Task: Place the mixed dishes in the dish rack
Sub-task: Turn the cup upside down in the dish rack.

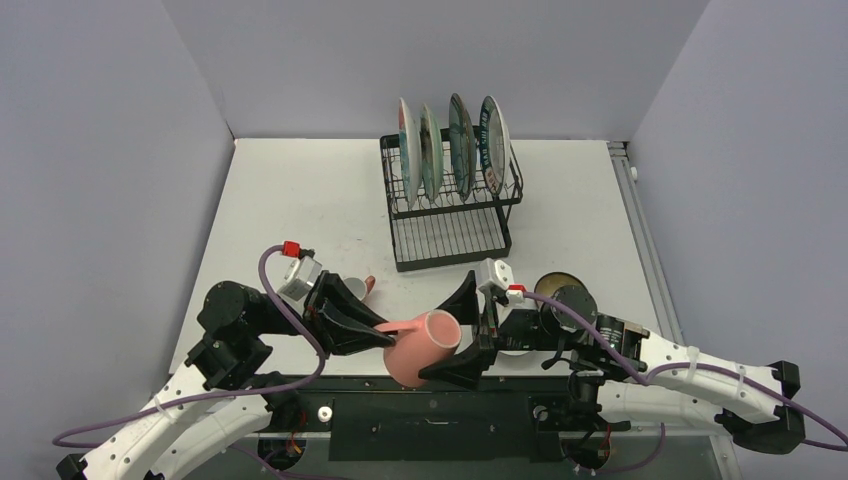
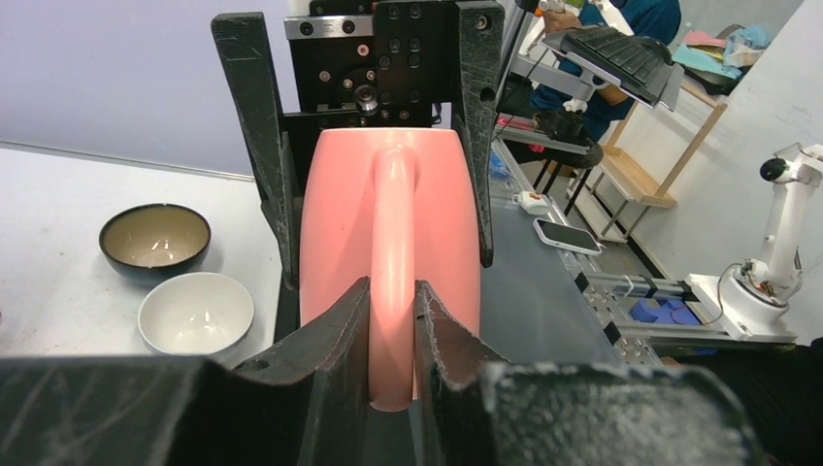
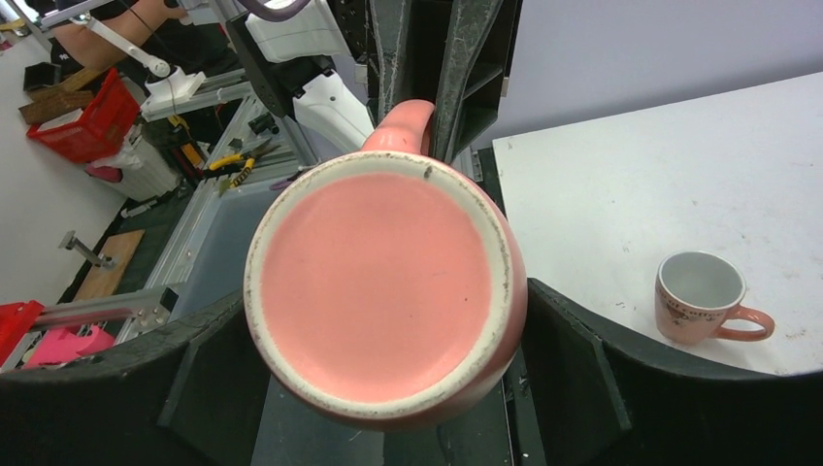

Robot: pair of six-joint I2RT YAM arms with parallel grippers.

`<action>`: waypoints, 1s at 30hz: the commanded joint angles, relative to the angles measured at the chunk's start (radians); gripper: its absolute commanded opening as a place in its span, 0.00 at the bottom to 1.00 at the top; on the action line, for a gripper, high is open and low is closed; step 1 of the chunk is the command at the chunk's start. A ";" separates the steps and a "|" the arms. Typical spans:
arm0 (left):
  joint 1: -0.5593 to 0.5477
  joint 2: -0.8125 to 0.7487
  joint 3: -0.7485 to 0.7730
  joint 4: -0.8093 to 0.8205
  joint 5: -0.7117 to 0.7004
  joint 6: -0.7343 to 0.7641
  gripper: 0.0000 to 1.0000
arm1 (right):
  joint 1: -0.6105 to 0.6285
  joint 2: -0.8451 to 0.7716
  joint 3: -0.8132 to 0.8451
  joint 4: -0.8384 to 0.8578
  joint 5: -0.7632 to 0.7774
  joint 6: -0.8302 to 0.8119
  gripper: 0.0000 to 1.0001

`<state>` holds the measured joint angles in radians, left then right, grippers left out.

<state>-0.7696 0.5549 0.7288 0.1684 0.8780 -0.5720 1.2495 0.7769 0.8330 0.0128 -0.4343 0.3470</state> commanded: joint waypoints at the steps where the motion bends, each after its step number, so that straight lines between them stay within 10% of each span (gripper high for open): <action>1: 0.004 -0.016 0.024 0.041 -0.041 0.024 0.20 | 0.004 -0.040 0.012 0.014 0.068 -0.018 0.00; 16: 0.006 -0.055 0.054 -0.149 -0.131 0.145 0.66 | -0.045 -0.101 0.015 -0.105 0.171 -0.044 0.00; 30: 0.006 -0.064 0.064 -0.311 -0.268 0.241 0.79 | -0.076 -0.060 0.044 -0.278 0.409 -0.084 0.00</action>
<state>-0.7658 0.4931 0.7593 -0.1013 0.6525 -0.3698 1.1896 0.7029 0.8265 -0.3103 -0.1509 0.2832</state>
